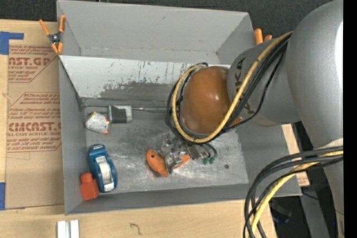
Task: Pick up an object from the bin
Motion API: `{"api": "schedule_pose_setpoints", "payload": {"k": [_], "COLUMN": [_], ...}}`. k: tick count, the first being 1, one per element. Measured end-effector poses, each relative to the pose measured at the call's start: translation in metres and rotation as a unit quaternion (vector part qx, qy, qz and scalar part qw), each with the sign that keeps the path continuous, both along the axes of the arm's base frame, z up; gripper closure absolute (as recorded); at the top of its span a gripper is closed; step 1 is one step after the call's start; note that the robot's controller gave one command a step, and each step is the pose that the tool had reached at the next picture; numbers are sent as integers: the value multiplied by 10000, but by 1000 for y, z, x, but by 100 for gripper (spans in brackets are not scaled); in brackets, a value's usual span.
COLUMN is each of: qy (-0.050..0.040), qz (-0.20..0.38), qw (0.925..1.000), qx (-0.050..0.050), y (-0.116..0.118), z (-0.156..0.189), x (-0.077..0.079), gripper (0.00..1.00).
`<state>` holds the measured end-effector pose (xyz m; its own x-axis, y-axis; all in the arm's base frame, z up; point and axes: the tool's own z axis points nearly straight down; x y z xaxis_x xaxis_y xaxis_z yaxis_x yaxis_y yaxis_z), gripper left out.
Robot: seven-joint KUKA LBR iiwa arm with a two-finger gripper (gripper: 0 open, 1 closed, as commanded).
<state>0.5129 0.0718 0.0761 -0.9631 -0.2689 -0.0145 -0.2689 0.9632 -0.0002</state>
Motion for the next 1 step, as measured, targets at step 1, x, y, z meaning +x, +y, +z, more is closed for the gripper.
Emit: {"api": "schedule_pose_setpoints", "payload": {"k": [1], "qy": [57], "qz": [614], "qw": [9981], "qx": [-15], "y": [23], "z": [139], "x": [-28], "gripper": [100]}}
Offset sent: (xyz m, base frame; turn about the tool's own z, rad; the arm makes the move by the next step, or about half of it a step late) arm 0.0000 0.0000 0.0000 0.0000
